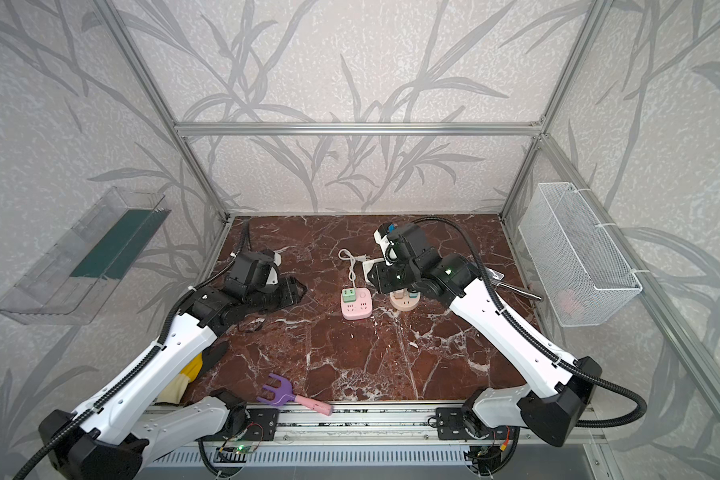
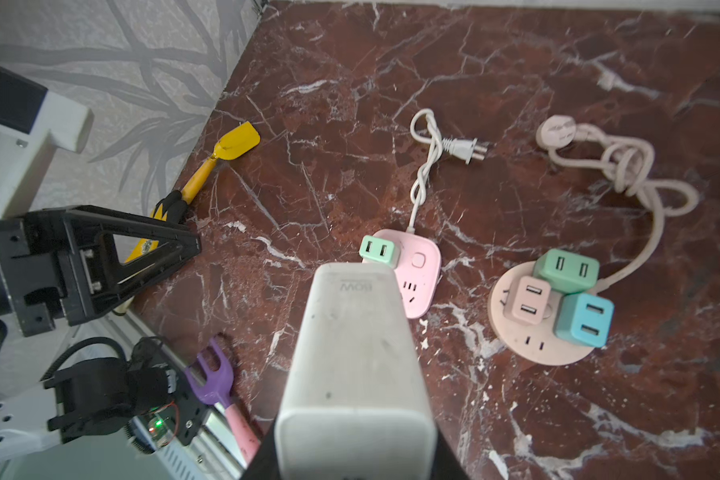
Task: Insert the plug
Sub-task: 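Carry the white charger over the square pink strip with the right gripper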
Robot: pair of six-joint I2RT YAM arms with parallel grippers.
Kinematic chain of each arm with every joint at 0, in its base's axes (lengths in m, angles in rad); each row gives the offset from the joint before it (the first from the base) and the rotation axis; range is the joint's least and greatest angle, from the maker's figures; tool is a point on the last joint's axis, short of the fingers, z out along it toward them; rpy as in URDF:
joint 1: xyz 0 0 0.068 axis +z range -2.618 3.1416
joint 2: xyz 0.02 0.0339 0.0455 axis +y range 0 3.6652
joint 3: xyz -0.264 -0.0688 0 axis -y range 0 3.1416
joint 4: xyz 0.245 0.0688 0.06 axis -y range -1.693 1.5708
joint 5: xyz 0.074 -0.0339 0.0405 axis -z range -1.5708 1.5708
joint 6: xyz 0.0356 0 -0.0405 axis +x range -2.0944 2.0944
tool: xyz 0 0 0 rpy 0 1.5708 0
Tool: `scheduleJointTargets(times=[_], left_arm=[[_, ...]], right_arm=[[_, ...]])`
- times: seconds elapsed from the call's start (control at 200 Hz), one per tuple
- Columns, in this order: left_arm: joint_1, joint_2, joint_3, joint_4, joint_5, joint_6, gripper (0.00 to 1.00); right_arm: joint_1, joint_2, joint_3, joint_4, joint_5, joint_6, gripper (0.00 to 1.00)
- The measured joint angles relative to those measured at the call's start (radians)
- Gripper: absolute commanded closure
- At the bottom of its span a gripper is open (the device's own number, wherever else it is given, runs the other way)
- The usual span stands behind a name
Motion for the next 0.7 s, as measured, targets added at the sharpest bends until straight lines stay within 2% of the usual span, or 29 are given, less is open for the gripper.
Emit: scheduleJointTargets(times=[0.165,0.445,0.7], left_arm=[[0.0,0.001,-0.027,0.015,0.003,0.0,0.45],[0.0,0.008,-0.051,0.018,0.01,0.028,0.46],[0.0,0.035,-0.064,0.023,0.058,0.035,0.46]], right_arm=[[-0.022,0.126,0.116,-0.122,-0.055,0.026,1.0],[-0.022,0.323,0.294,-0.284,-0.036,0.041,1.0],[-0.022,0.429,0.273,-0.283,-0.018,0.057,1.0]])
